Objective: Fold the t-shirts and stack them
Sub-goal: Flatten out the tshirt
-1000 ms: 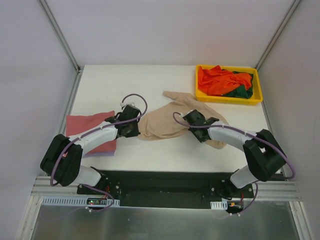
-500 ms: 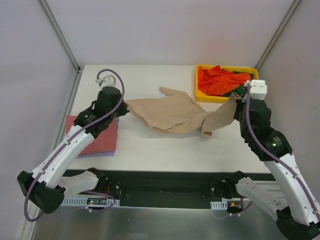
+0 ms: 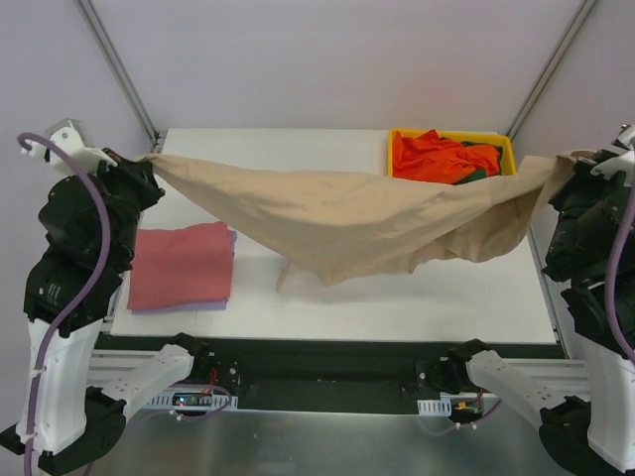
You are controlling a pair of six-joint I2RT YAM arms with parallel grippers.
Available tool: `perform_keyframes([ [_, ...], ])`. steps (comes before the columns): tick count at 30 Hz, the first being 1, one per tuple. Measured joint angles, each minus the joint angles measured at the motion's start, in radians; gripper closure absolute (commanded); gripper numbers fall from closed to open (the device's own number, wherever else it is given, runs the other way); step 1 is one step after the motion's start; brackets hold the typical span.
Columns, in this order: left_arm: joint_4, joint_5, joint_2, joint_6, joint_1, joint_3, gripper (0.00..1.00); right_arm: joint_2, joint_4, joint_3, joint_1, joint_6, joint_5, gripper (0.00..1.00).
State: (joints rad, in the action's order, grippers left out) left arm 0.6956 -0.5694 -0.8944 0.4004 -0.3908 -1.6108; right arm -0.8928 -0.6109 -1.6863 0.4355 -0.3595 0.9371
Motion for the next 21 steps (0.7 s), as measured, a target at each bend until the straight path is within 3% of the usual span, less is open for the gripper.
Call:
perform_keyframes([
  [8, 0.025, -0.014, -0.021, -0.023, 0.0, -0.048, 1.0, 0.039, 0.006, -0.017, 0.0, -0.048, -0.028, 1.0],
  [15, 0.018, -0.016, -0.329, -0.024, 0.059, -0.035, 1.0, -0.029, 0.028, 0.274, -0.031, -0.014, -0.075, 1.0],
  [17, 0.006, -0.009, -0.481, -0.024, 0.089, -0.035, 0.85, -0.089, 0.034, 0.393, -0.068, 0.032, -0.129, 1.0],
  [19, -0.003, 0.014, -0.646, -0.026, 0.105, -0.038, 0.75, -0.172, 0.051, 0.515, -0.109, 0.085, -0.204, 1.0],
  [21, -0.004, 0.064, -0.795, -0.028, 0.112, -0.039, 0.53, -0.245, 0.069, 0.608, -0.156, 0.122, -0.261, 0.99],
])
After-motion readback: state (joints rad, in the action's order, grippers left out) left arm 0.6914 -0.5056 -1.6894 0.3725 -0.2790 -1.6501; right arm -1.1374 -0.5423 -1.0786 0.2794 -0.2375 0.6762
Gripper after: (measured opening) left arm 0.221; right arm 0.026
